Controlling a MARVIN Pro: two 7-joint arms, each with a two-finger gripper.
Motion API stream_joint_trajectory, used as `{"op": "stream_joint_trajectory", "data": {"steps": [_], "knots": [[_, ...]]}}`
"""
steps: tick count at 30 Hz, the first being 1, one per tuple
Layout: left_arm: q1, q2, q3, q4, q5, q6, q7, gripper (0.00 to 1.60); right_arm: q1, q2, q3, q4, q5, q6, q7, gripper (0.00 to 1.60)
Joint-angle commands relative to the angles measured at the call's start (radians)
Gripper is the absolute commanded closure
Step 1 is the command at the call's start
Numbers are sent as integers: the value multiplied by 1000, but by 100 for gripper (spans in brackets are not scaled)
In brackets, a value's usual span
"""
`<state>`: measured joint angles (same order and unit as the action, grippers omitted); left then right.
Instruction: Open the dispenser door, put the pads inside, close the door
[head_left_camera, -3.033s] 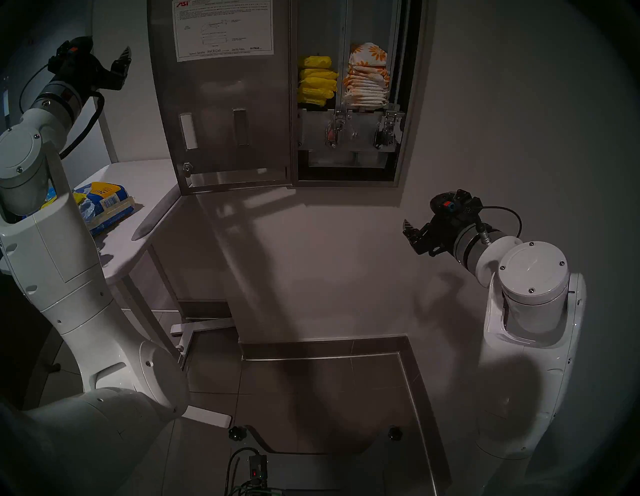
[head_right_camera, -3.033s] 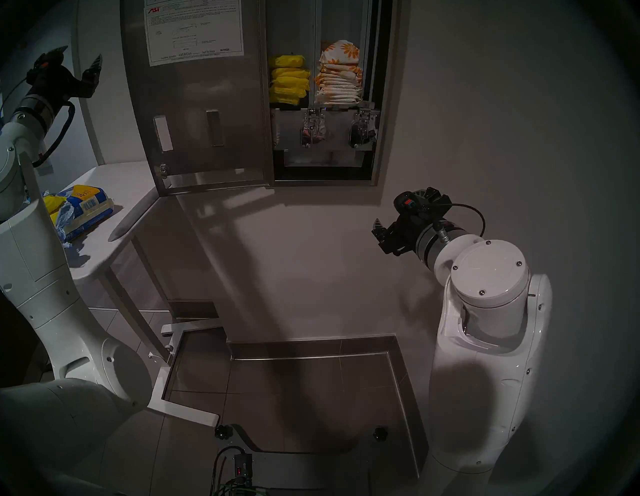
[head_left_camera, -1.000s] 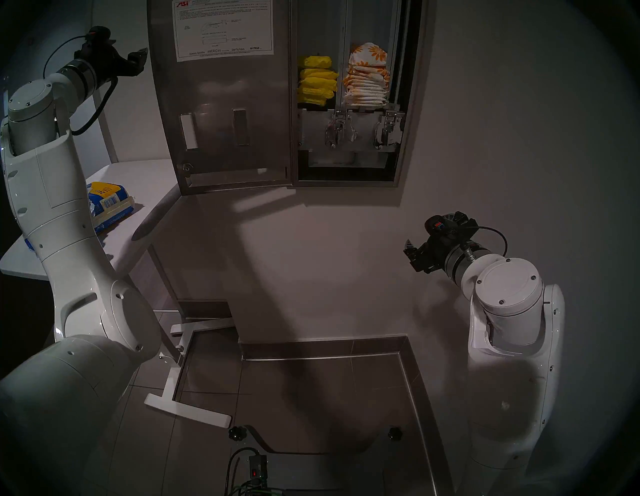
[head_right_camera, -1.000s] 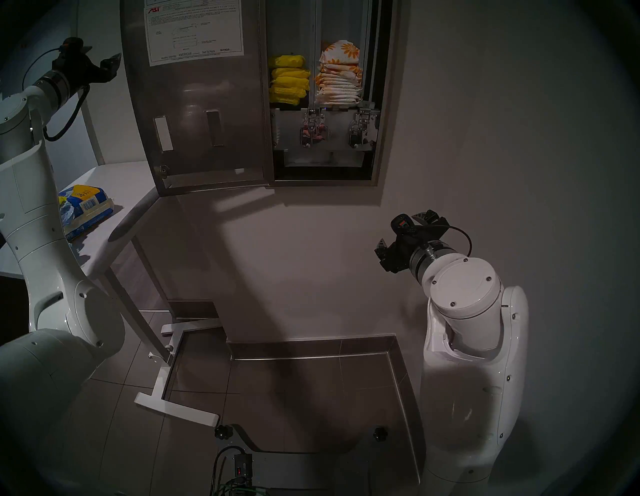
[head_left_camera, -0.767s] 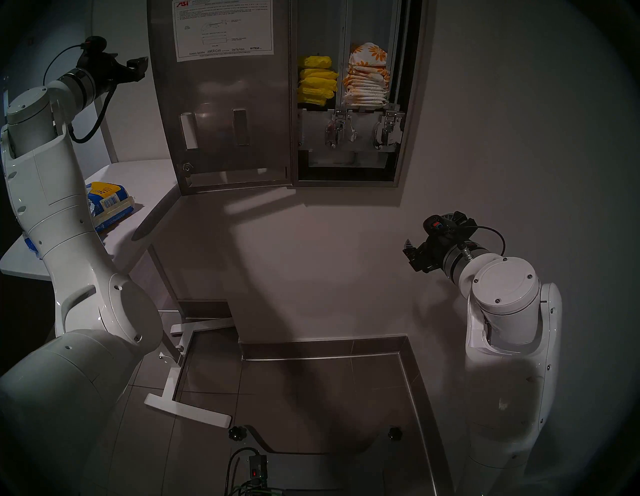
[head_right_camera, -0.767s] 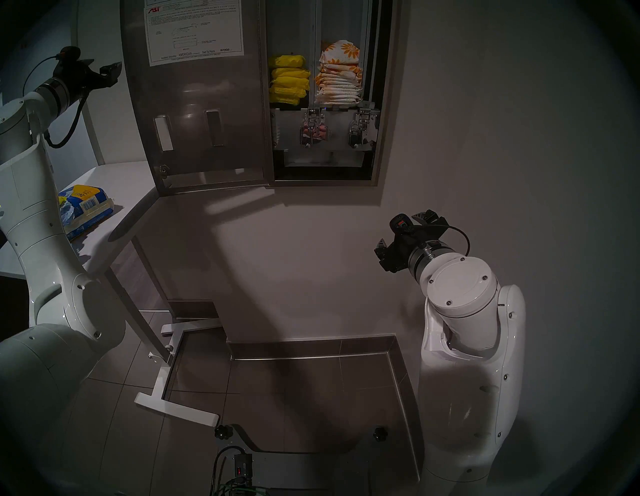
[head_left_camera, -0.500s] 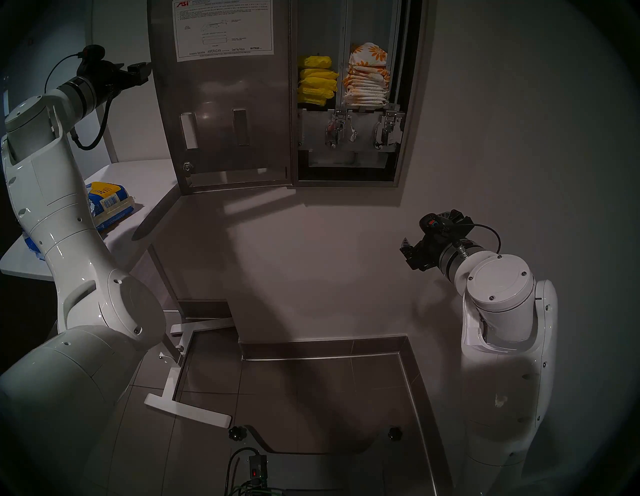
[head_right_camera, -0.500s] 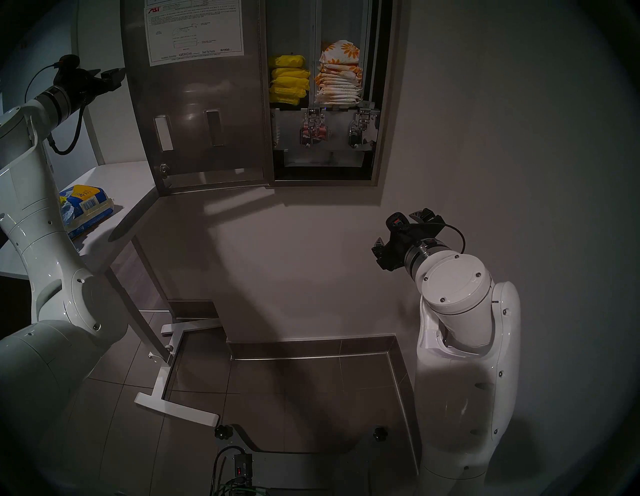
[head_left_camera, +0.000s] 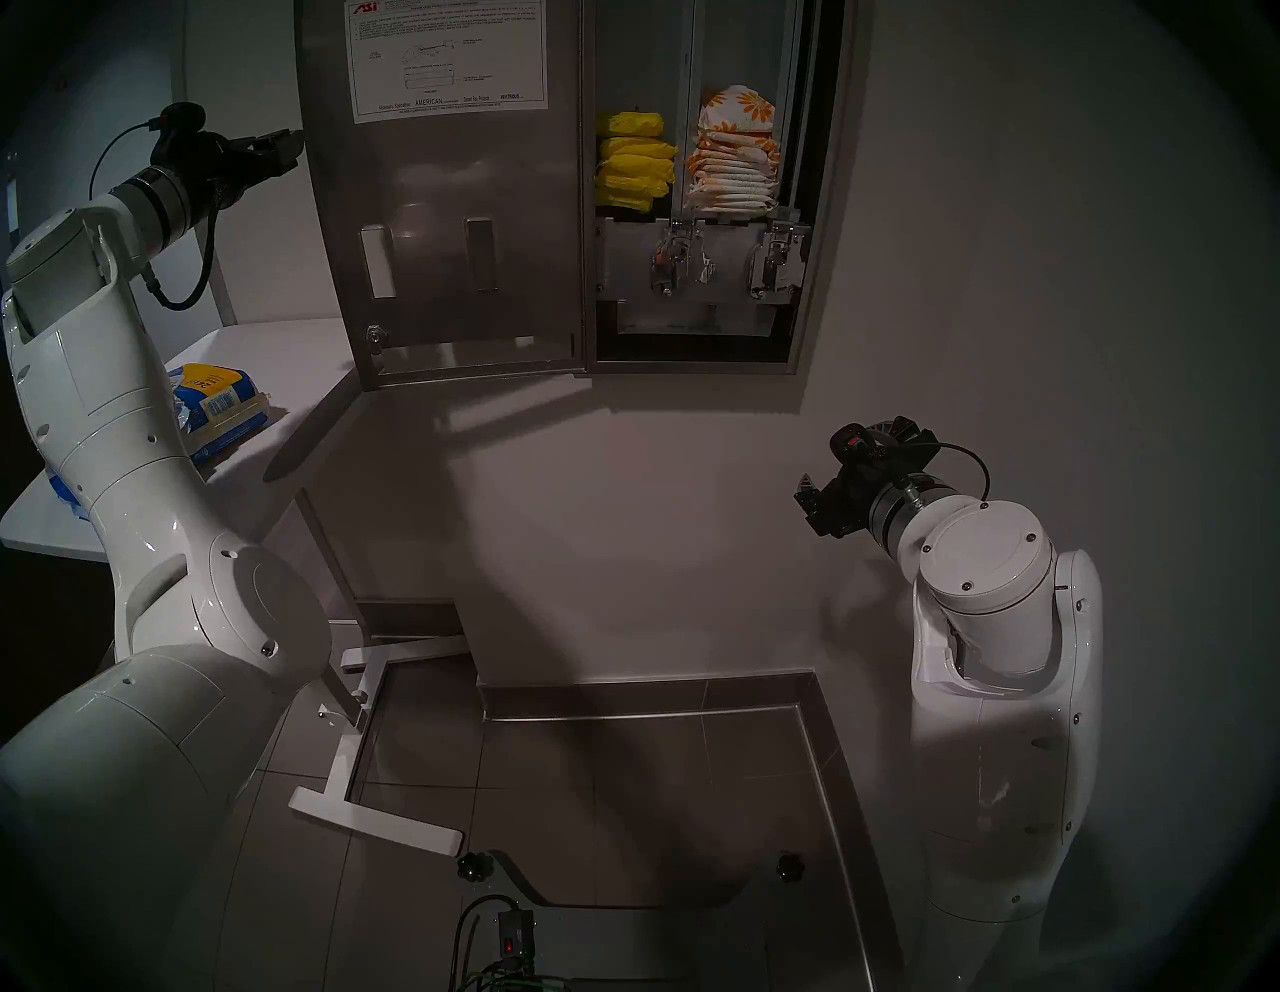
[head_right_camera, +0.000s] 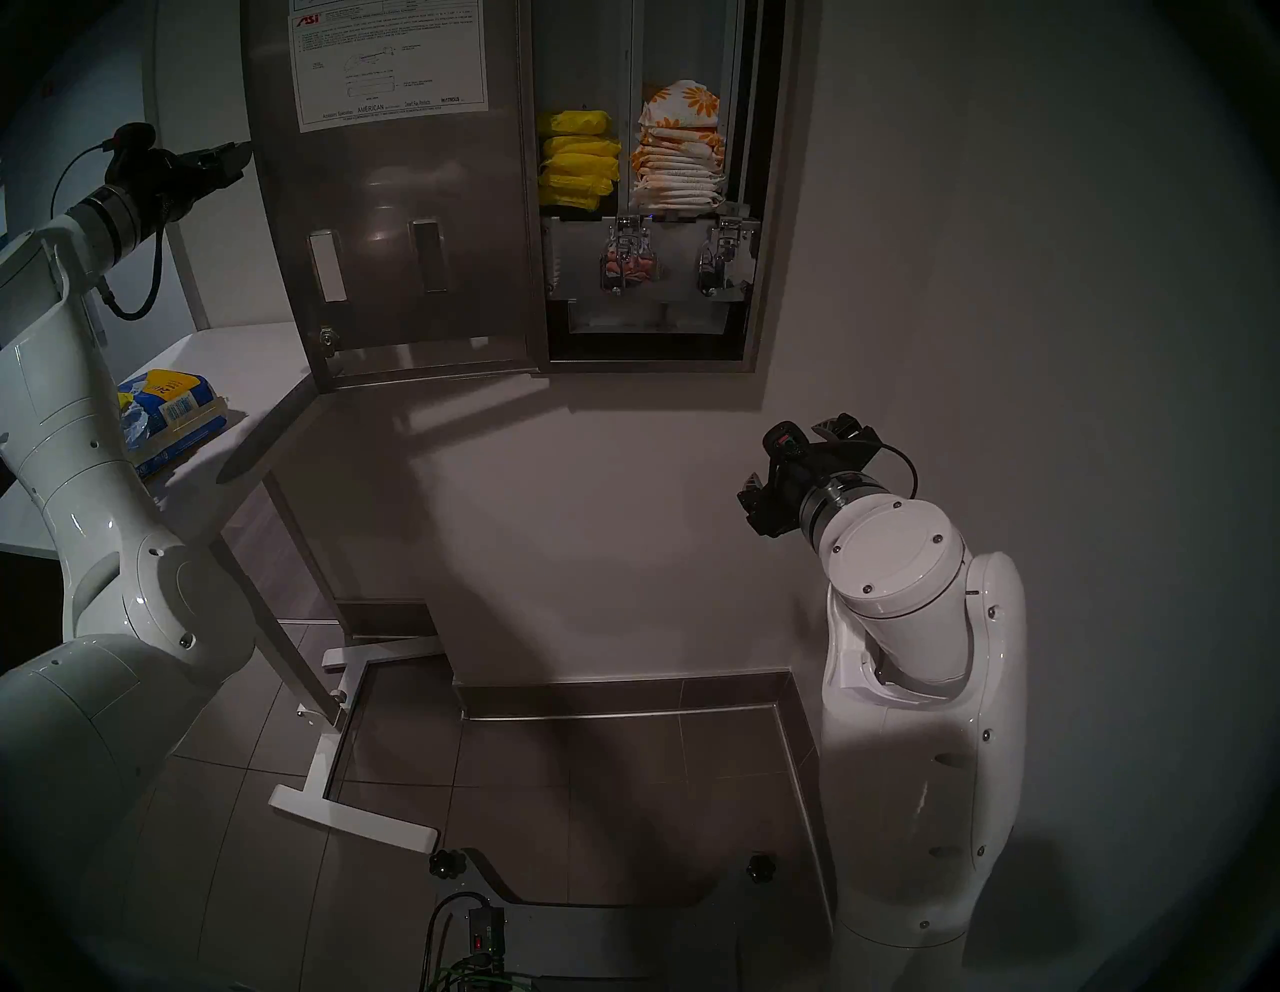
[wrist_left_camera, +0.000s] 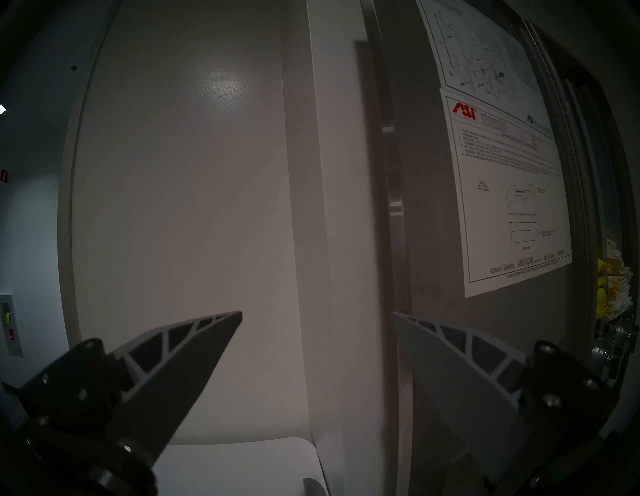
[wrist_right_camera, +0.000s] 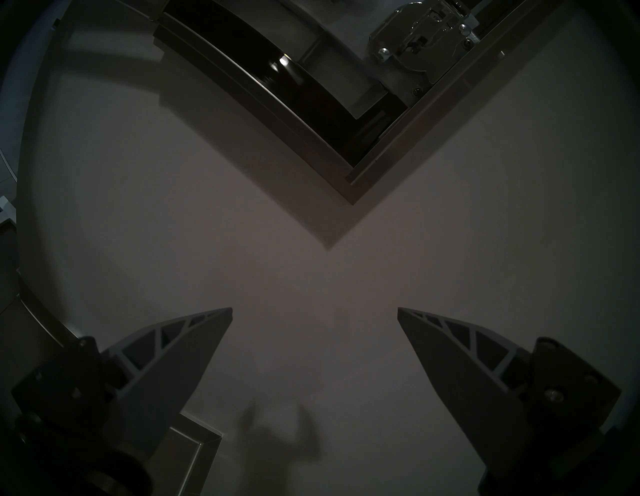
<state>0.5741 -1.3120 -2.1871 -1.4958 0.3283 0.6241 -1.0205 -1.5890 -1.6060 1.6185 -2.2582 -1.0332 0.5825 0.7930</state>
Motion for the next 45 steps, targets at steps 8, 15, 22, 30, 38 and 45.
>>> {"op": "stream_joint_trajectory", "data": {"steps": [8,15,22,30,38,45], "knots": [[8,18,-11,-7,-85,17,-171,0,47,0,2,-6,-7,1,-12,0],[15,28,-27,-1,-87,18,-197,0,49,-1,-3,-1,-11,4,-13,0],[45,2,-34,-30,-105,57,-230,0,48,-3,-6,1,-16,5,-16,0],[84,-74,8,-92,-160,109,-220,0,42,-4,-4,-6,-19,8,-15,0],[116,-123,55,-139,-195,131,-173,0,27,-7,-5,-17,-22,11,-13,0],[134,-138,78,-176,-229,158,-150,0,11,-7,1,-39,-26,17,-16,0]]}}
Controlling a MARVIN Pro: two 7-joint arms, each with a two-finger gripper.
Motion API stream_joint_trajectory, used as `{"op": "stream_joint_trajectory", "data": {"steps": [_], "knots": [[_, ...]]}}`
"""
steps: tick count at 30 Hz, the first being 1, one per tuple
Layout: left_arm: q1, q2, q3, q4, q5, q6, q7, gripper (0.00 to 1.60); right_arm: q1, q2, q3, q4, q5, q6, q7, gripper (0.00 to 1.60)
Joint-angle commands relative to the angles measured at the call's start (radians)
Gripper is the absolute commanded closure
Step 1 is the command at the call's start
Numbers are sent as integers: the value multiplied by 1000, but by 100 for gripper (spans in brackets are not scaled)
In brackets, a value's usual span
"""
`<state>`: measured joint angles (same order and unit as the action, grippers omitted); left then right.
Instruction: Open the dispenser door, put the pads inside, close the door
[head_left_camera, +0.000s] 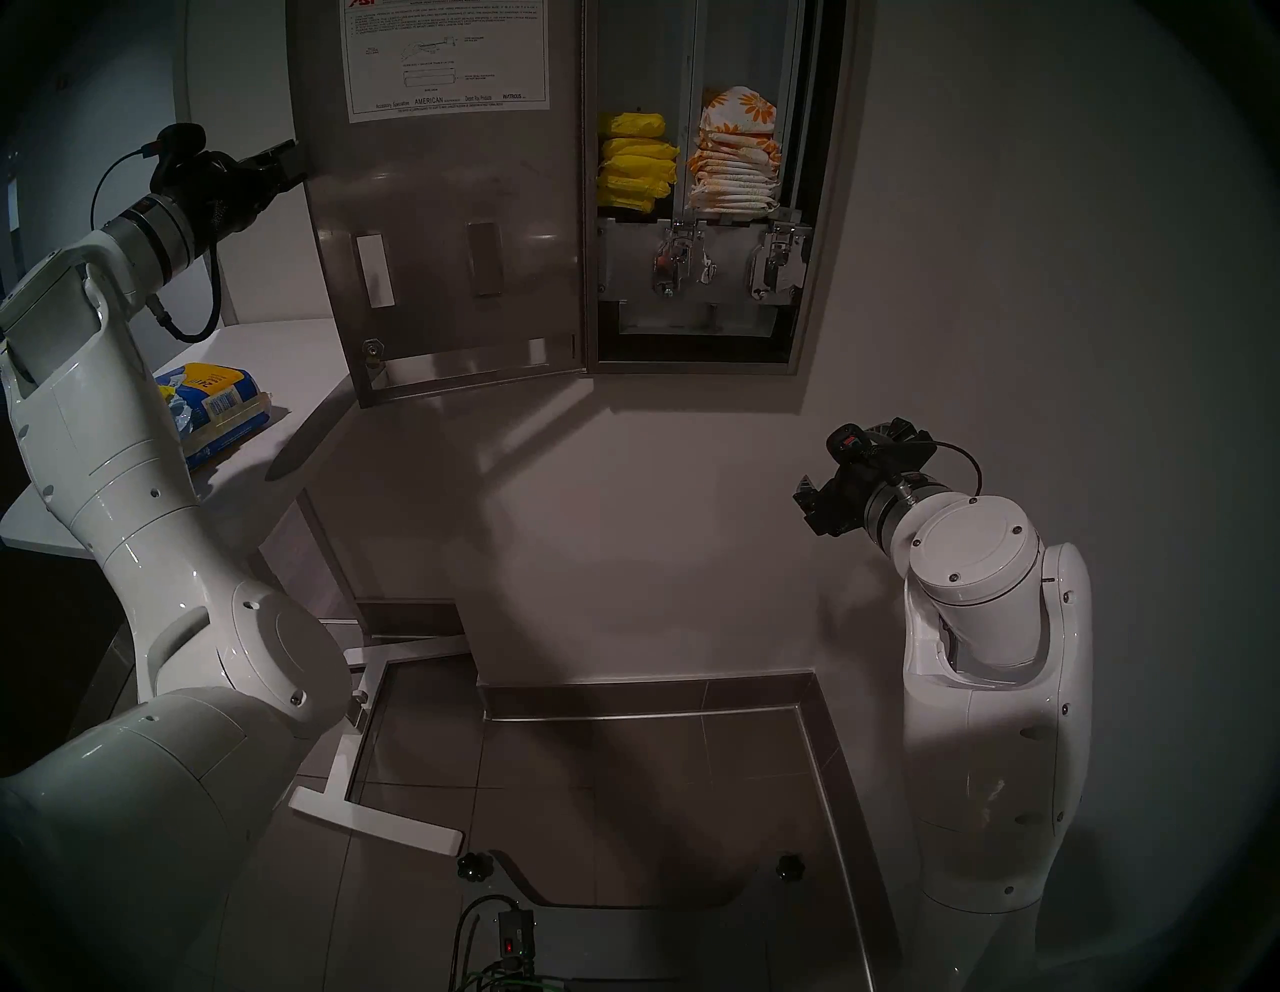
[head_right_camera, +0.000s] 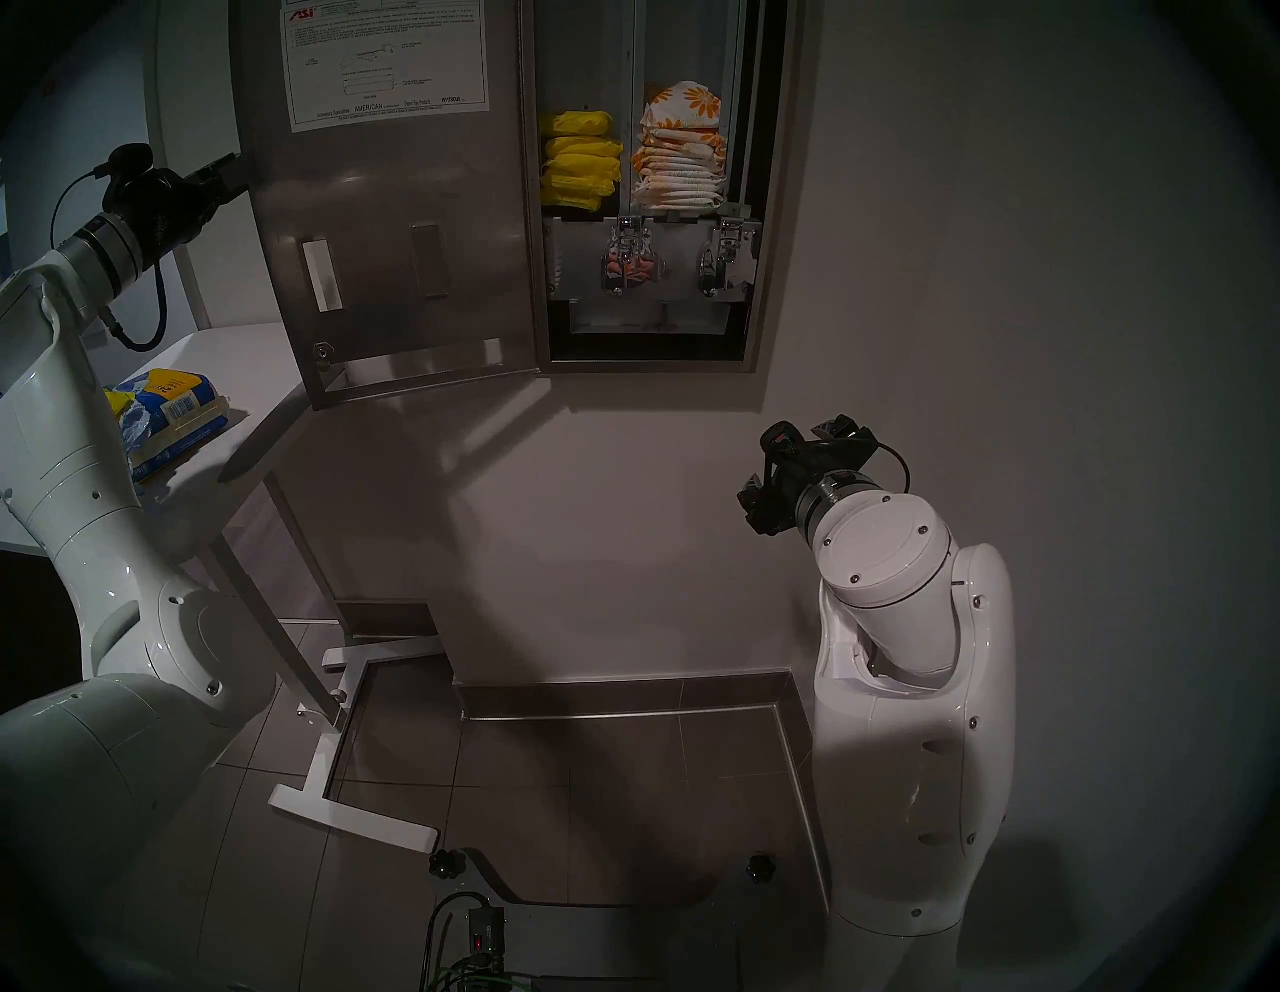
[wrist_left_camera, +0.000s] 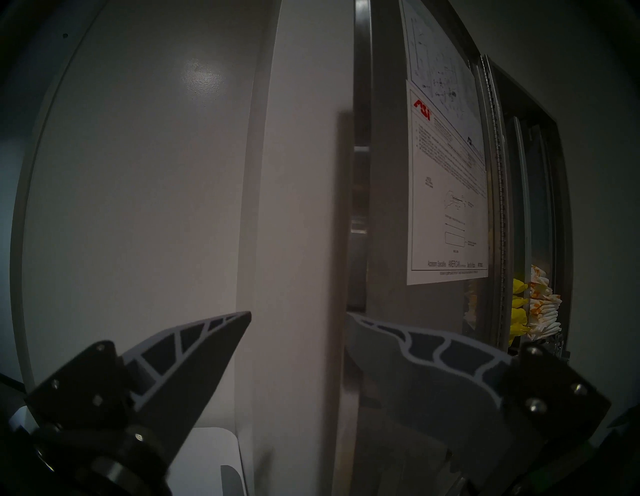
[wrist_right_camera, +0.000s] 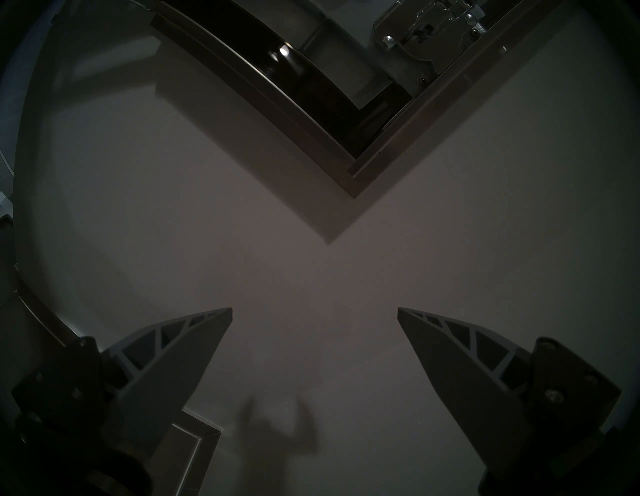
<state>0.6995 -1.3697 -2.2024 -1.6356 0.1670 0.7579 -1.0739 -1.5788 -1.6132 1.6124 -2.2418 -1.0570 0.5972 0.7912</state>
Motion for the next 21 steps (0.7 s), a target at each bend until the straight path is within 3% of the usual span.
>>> {"op": "stream_joint_trajectory", "data": {"steps": [1,21], "knots": [[8,-80,93,-36,-68,24,-97,0,1,0,7,-56,-2,2,-14,0],[62,-57,142,-111,-169,77,-28,0,-6,1,8,-83,-6,0,-14,0]]}}
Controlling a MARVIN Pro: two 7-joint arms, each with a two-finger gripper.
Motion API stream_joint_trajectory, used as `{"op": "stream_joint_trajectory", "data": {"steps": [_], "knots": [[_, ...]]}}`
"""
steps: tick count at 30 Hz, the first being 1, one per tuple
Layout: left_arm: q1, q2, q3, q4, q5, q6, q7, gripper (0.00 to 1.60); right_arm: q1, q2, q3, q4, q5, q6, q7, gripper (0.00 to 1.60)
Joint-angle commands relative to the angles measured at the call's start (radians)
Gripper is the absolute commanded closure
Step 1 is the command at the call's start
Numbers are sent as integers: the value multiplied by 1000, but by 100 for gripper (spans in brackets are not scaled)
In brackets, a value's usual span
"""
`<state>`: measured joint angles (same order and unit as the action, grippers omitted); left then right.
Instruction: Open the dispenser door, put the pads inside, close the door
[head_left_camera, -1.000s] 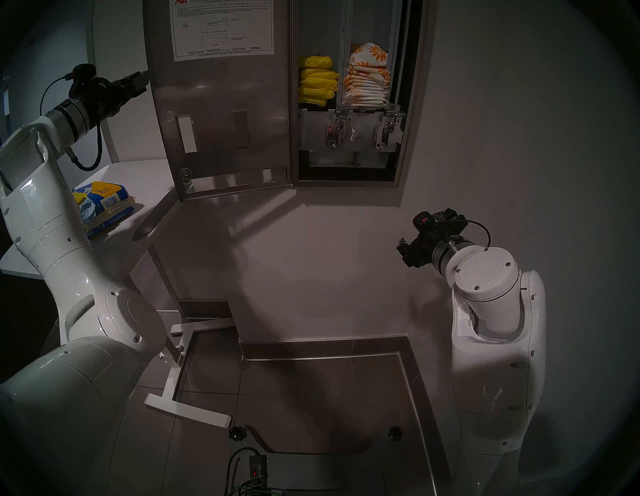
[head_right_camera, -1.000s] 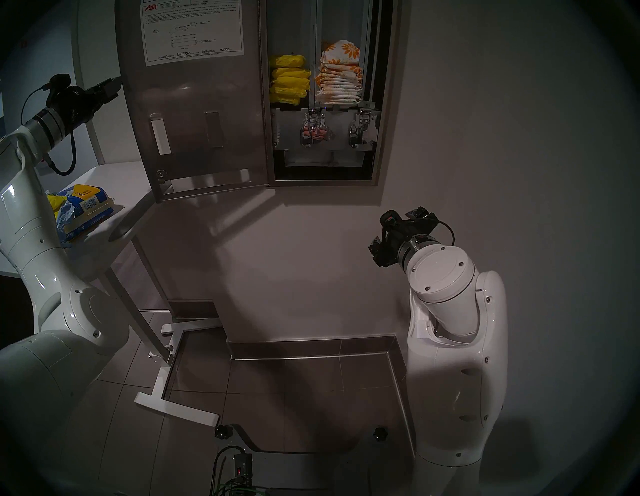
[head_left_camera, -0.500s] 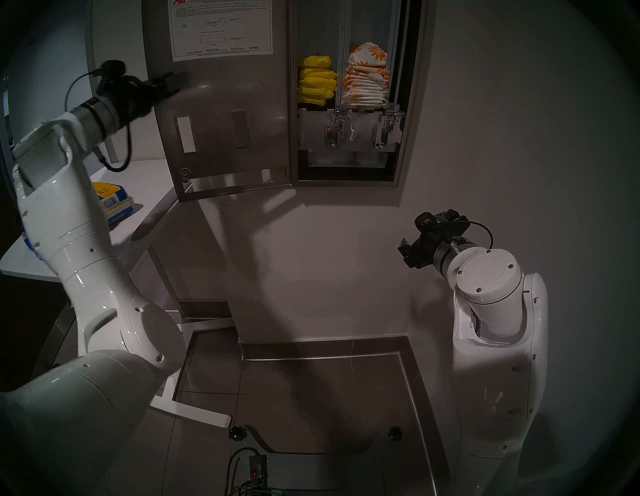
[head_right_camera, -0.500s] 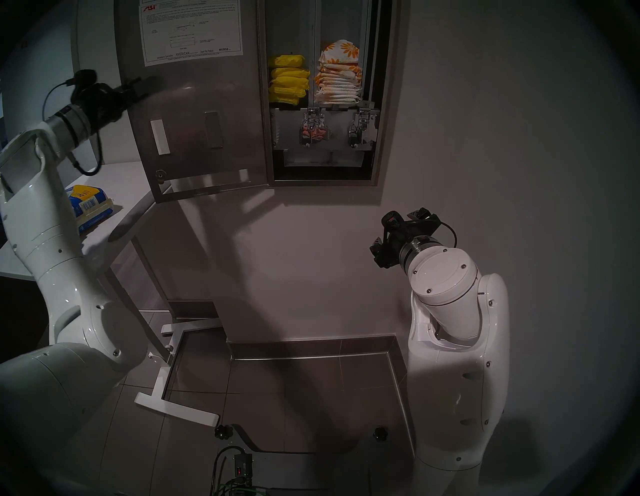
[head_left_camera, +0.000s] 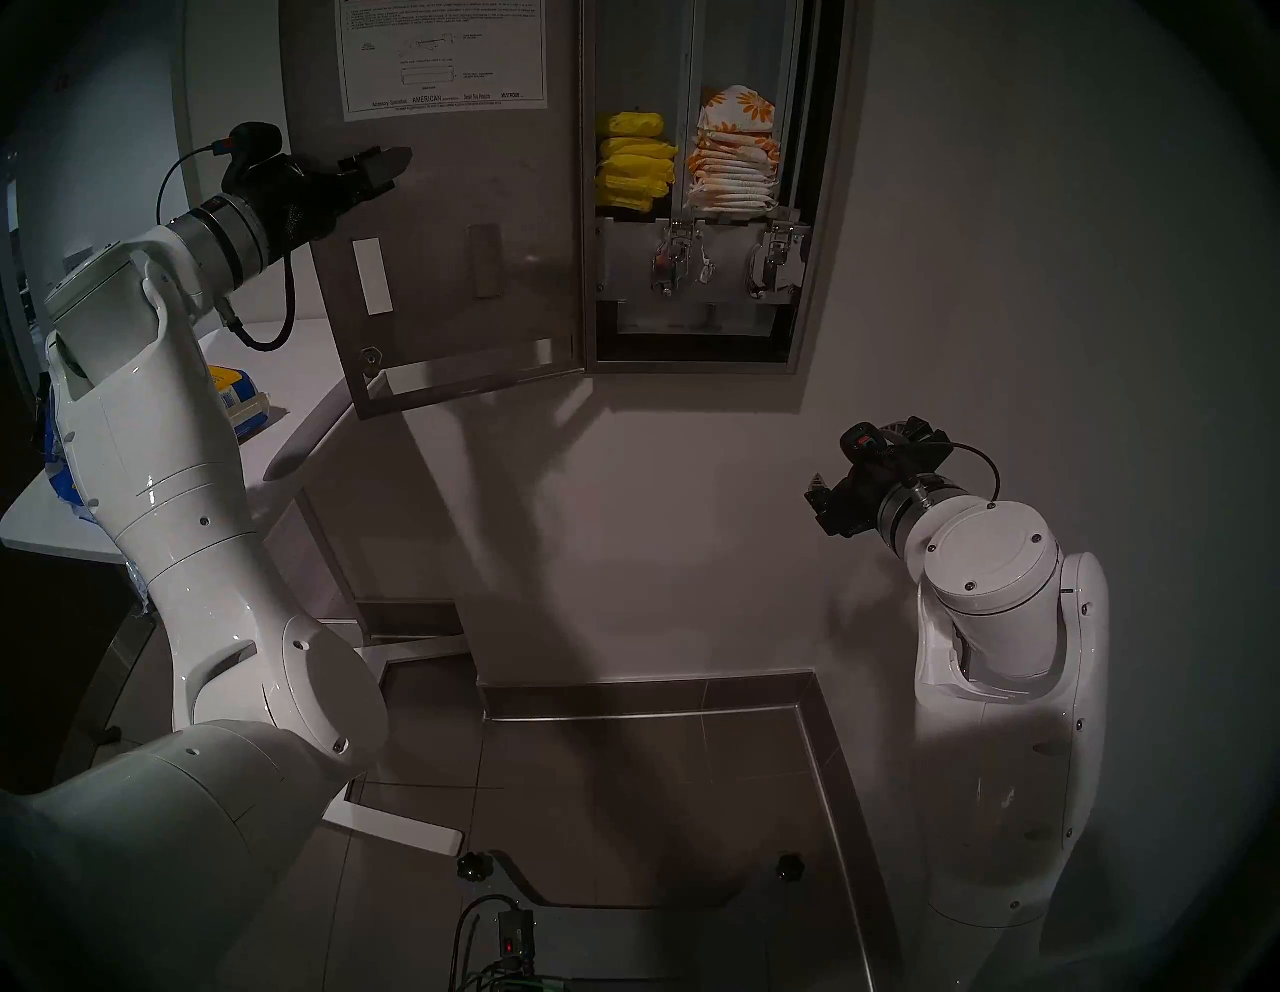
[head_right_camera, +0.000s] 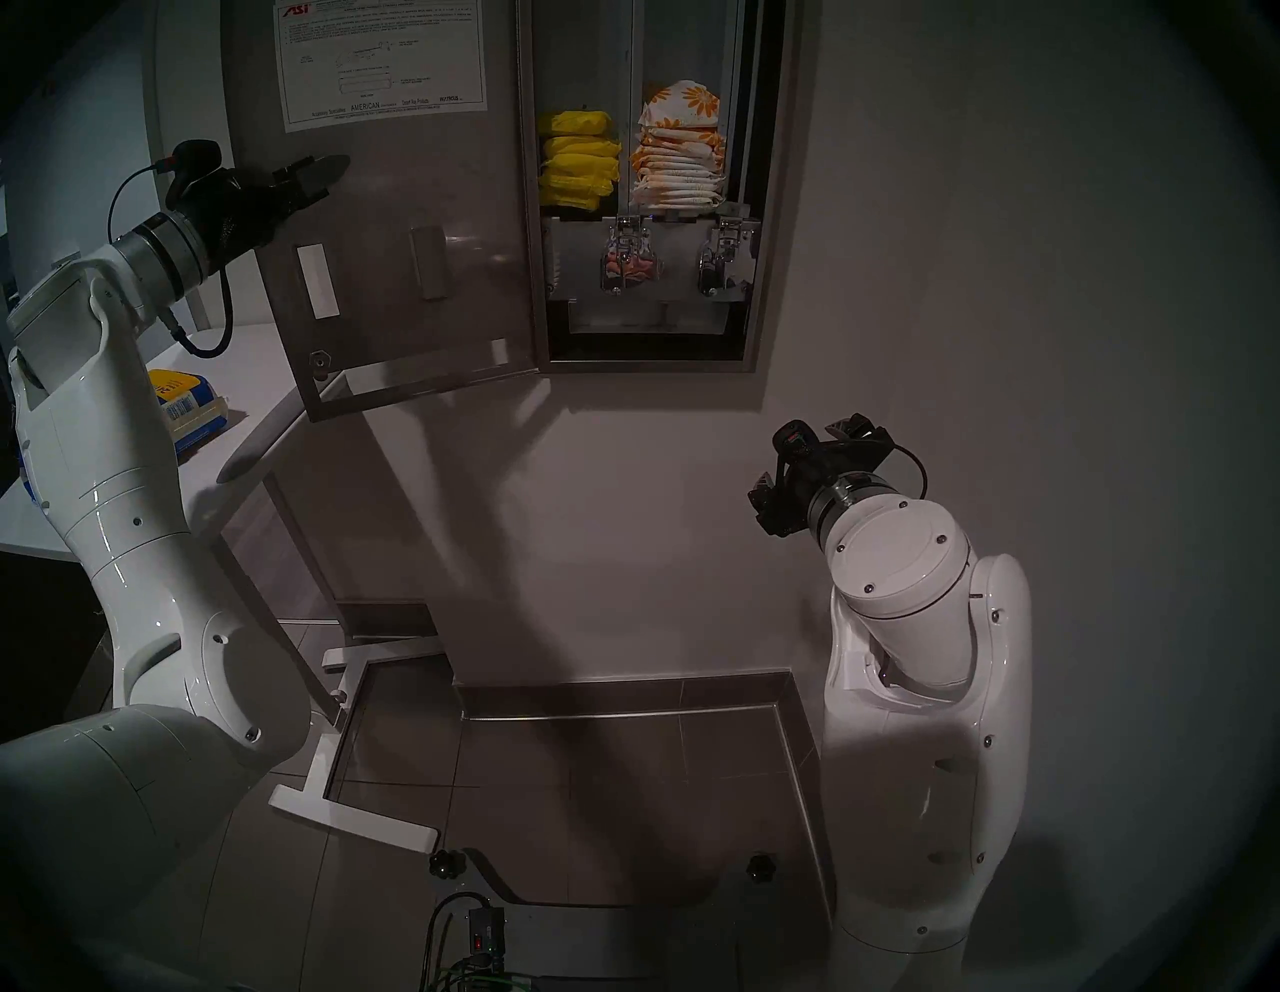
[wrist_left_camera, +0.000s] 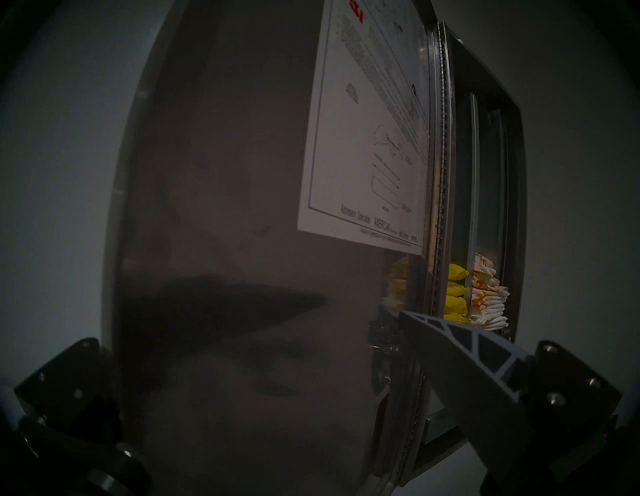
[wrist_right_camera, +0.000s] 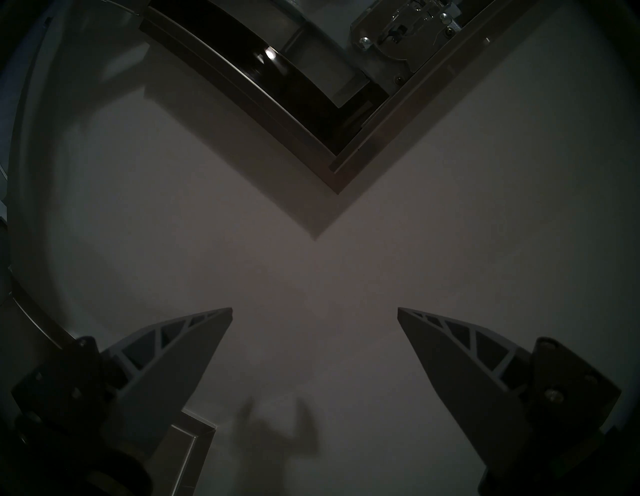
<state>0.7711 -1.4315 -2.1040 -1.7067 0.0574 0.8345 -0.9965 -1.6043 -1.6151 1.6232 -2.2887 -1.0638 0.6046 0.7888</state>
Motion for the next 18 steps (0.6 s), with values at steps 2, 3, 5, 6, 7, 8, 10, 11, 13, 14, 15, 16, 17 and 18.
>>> {"op": "stream_joint_trajectory", "data": {"steps": [2,3,5,6,7,8,10,11,13,14,15,16,17,18], "knots": [[10,24,67,-59,-56,5,-104,0,21,3,-3,-35,0,-8,-10,0],[21,24,73,-74,-61,16,-101,0,20,3,-3,-36,-1,-9,-9,0],[33,25,83,-90,-73,21,-77,0,19,2,-3,-36,-2,-10,-8,0],[33,25,83,-90,-73,21,-77,0,19,2,-3,-36,-2,-10,-8,0],[41,21,85,-105,-71,33,-86,0,16,3,-3,-37,-3,-10,-7,0],[49,21,88,-120,-71,42,-95,0,15,3,-2,-38,-3,-10,-6,0],[83,14,103,-172,-94,74,-88,0,11,4,-4,-36,-5,-10,-4,0],[83,14,103,-172,-94,74,-88,0,11,4,-4,-36,-5,-10,-4,0],[113,0,117,-224,-115,102,-70,0,12,4,-9,-30,-5,-10,-3,0],[118,-4,125,-229,-133,109,-46,0,13,3,-12,-28,-5,-11,-3,0],[118,-4,125,-229,-133,109,-46,0,13,3,-12,-28,-5,-11,-3,0],[131,-13,127,-260,-134,123,-55,0,14,3,-14,-26,-5,-11,-2,0],[139,-18,136,-278,-146,125,-41,0,15,3,-16,-25,-5,-11,-2,0],[141,-19,149,-279,-172,125,-2,0,16,3,-18,-24,-6,-11,-2,0]]}}
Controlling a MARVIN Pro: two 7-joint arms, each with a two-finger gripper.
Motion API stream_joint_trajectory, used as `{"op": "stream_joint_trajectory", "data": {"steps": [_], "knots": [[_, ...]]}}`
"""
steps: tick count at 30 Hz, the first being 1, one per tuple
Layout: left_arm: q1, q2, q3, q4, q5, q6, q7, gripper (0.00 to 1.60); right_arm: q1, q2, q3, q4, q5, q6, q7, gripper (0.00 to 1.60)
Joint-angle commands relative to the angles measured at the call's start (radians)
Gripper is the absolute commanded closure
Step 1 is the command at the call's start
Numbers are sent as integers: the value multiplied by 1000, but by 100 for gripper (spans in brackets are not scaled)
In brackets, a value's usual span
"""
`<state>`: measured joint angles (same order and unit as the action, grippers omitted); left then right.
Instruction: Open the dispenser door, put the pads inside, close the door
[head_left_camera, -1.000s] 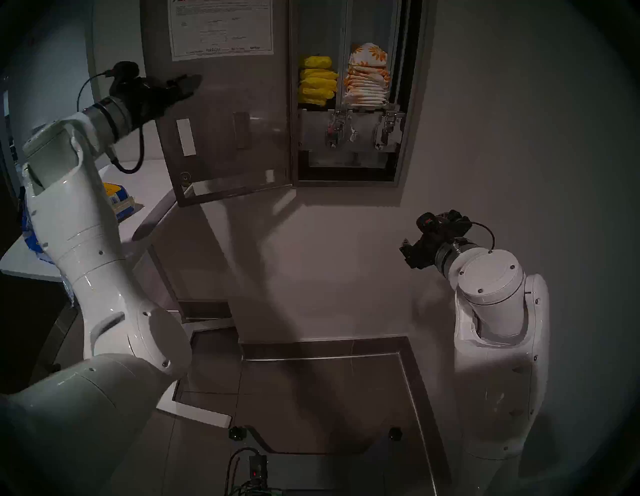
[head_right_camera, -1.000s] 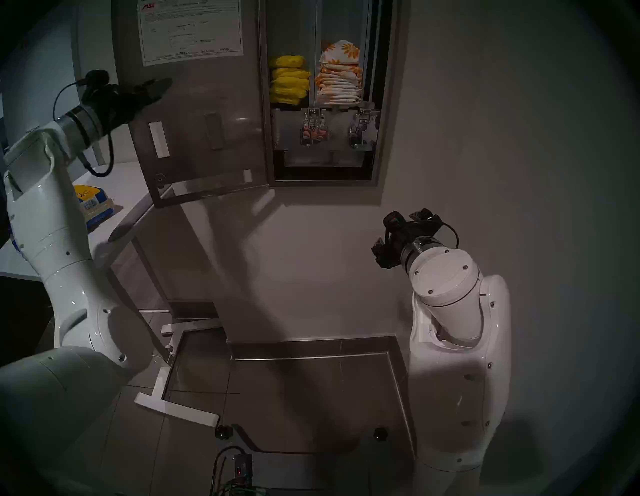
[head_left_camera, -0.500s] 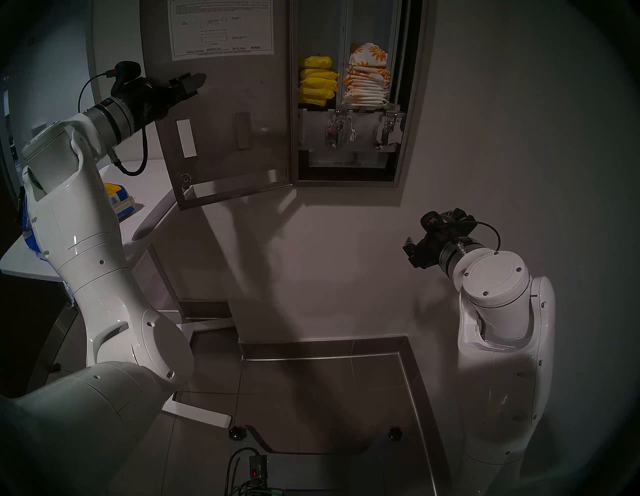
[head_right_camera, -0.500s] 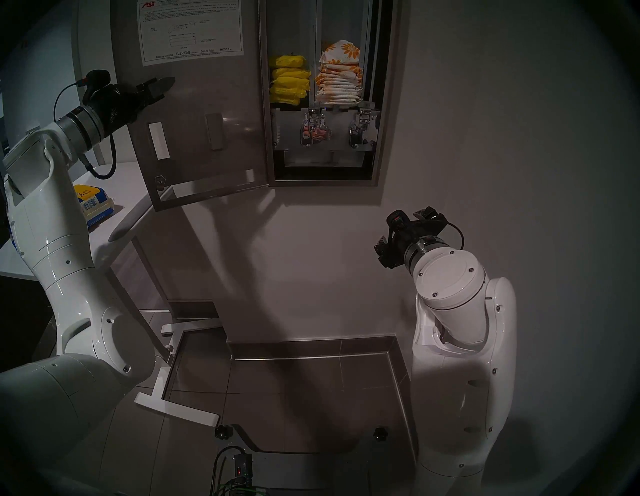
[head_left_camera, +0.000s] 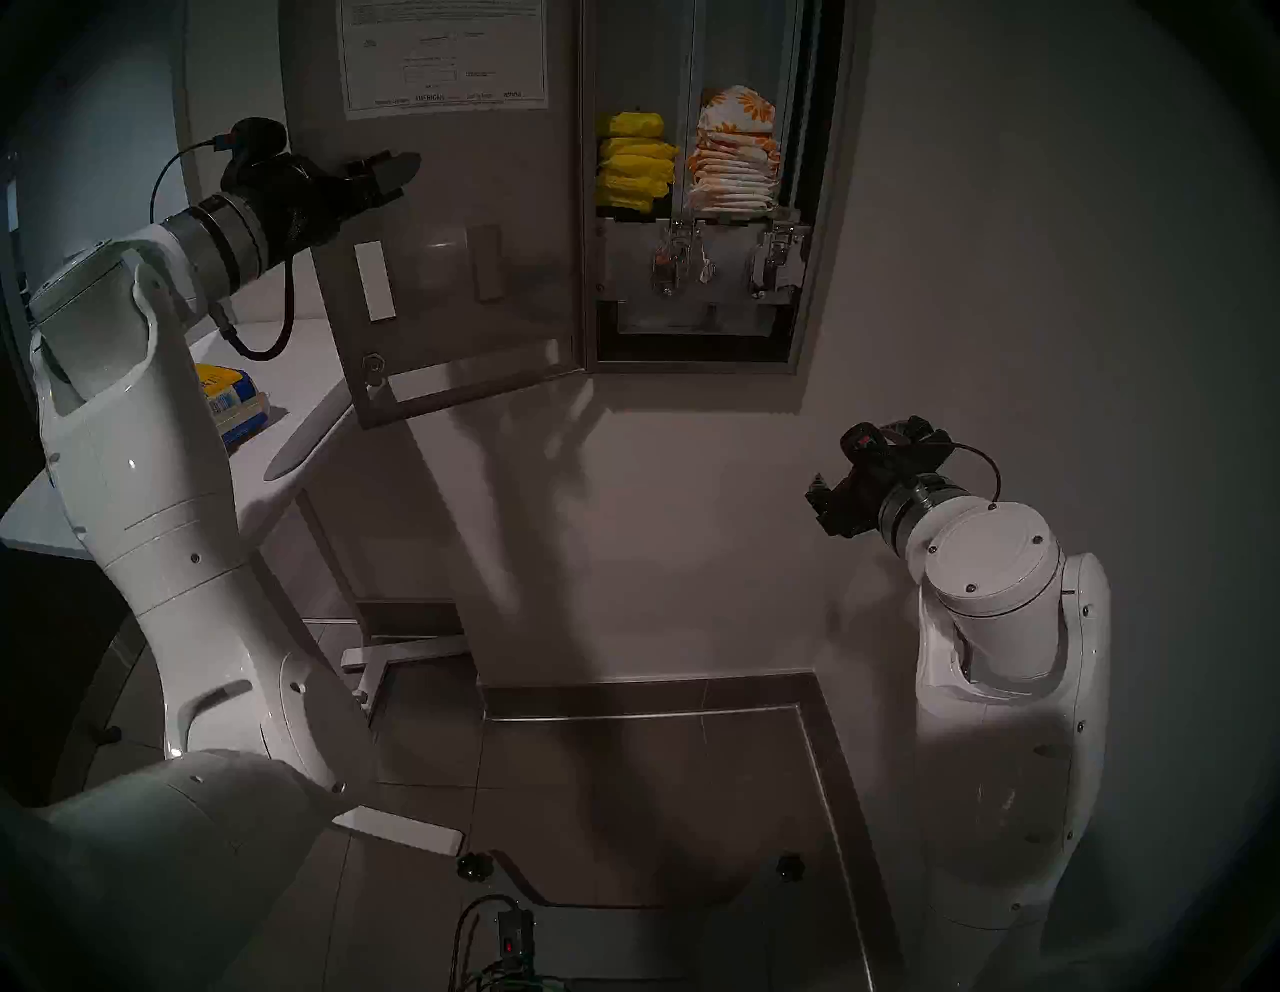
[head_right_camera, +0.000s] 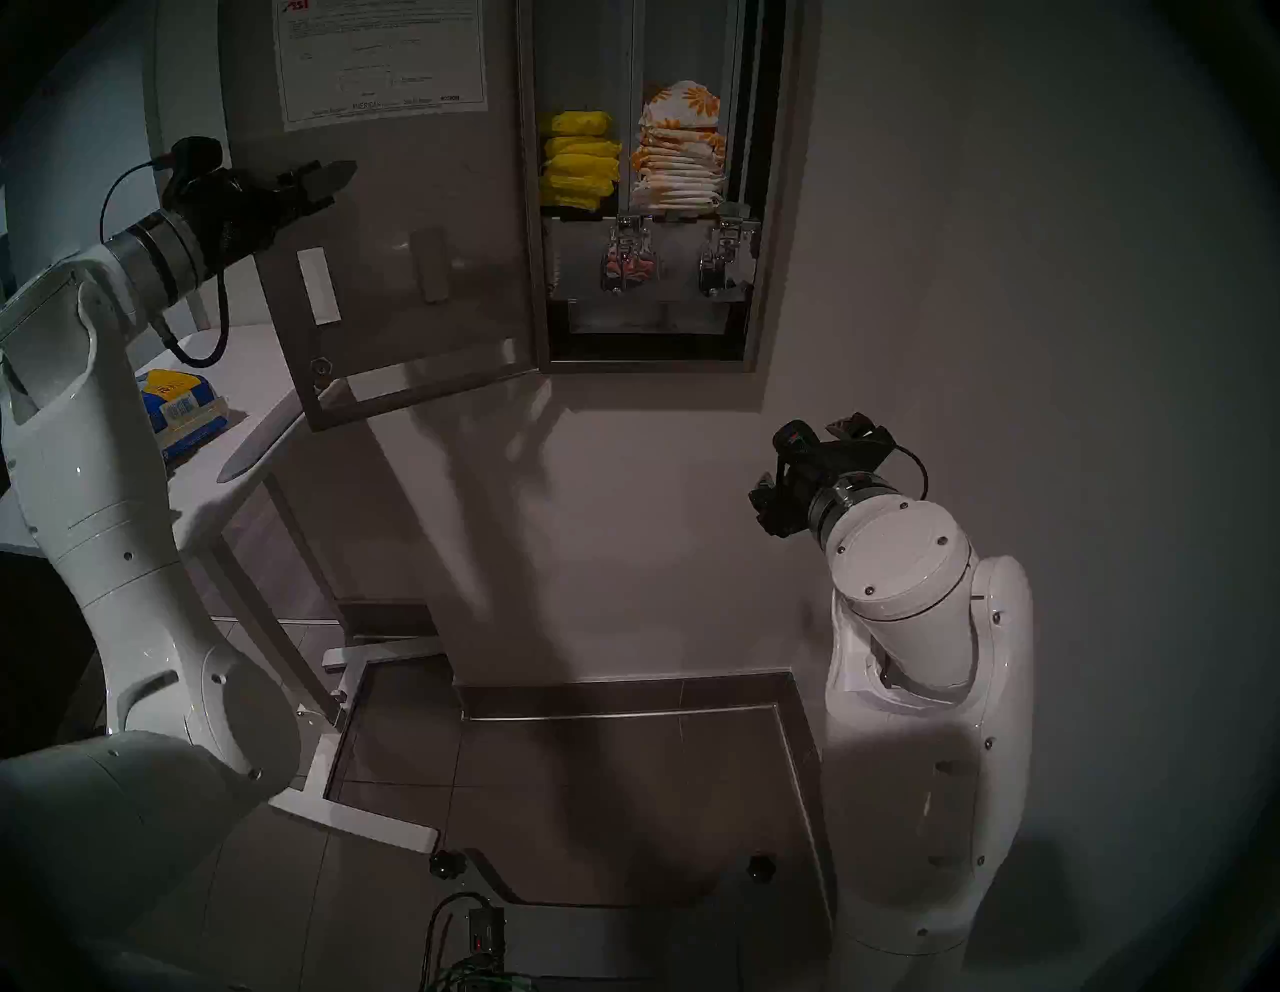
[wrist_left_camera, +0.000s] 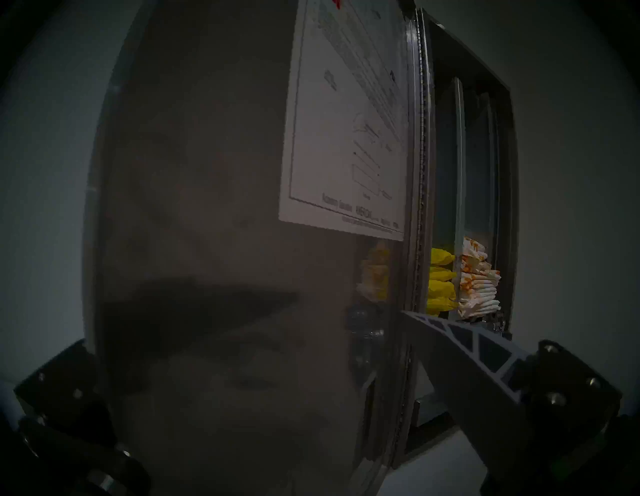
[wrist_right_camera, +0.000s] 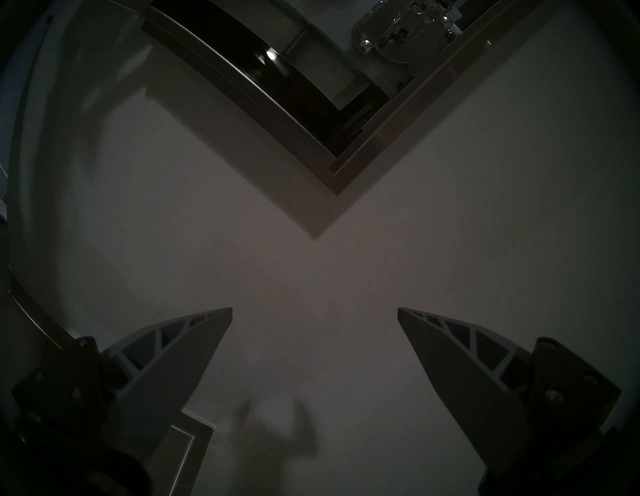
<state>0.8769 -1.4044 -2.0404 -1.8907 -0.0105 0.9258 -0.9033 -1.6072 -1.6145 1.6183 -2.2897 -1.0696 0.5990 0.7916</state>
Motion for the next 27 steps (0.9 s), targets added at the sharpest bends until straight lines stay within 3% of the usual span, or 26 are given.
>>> {"op": "stream_joint_trajectory", "data": {"steps": [1,2,9,27], "knots": [[40,-54,88,-108,-110,34,-92,0,19,2,-14,-22,0,-5,-5,0],[62,-66,87,-154,-114,34,-104,0,20,4,-16,-22,-1,-4,-5,0],[101,-88,110,-212,-166,34,-53,0,17,3,-23,-25,-6,-2,-9,0],[152,-179,161,-283,-277,34,-35,0,-27,5,-25,-72,-41,9,-11,0]]}}
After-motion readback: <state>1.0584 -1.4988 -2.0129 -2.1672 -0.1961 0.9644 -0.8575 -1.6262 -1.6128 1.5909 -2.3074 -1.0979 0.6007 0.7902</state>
